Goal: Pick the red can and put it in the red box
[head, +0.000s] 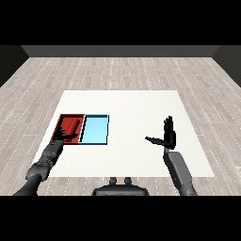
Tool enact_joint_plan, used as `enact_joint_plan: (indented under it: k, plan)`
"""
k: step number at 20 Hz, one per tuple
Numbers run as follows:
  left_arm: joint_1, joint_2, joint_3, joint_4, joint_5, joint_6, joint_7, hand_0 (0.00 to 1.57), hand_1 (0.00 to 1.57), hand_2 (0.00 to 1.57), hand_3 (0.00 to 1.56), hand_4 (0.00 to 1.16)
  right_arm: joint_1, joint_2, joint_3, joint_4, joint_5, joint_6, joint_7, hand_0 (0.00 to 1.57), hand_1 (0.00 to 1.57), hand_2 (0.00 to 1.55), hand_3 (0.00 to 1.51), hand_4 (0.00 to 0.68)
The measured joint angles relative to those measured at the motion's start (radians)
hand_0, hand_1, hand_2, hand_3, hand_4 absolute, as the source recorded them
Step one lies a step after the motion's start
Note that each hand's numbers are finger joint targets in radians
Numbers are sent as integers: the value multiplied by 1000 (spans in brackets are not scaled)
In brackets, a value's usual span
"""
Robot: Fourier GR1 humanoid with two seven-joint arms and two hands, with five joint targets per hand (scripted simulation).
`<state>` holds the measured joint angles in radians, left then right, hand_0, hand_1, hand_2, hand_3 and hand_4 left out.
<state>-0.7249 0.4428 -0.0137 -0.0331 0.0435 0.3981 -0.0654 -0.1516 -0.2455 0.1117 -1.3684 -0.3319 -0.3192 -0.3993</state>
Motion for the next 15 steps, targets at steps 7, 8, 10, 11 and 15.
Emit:
enact_joint_plan:
  k: [7, 8, 10, 11, 15]
  plan:
    - [-16, 20, 35, -60, 28, 1, -92, 0, 0, 0, 0, 0, -9, 16, -7, -14, -5, 4, 1, 0, 0, 0, 0, 0]
    - [-18, 22, 49, -81, 41, -4, -126, 1160, 1160, 1131, 0, 0, -7, 12, -12, -15, -9, 11, -2, 0, 0, 0, 0, 0]
    - [-17, 26, 78, -119, 67, -27, -194, 1360, 1360, 1247, 0, 0, -8, 8, -17, -14, -17, 35, -14, 0, 0, 0, 0, 0]
    - [-12, 33, 96, -144, 86, -53, -233, 670, 670, 381, 0, 0, 0, 9, -16, -21, -19, 44, -23, 0, 0, 0, 0, 0]
    - [4, 20, 133, -257, 138, -162, -355, 0, 0, 0, 0, 0, 6, 4, 3, -54, -13, 66, -17, 0, 0, 0, 0, 0]
